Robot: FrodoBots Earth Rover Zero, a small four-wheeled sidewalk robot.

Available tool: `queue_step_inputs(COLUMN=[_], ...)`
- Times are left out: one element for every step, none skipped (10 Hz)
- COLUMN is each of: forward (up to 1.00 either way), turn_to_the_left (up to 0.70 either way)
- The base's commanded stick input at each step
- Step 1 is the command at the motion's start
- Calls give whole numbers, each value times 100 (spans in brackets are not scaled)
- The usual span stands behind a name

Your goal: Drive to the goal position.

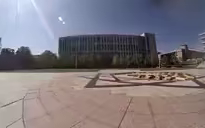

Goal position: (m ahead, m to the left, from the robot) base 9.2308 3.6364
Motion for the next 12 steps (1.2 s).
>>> queue_step_inputs(forward=[70,70,70,70,70,70,70,70,70,70,70,70], turn_to_the_left=[0,0,0,0,0,0,0,0,0,0,0,0])
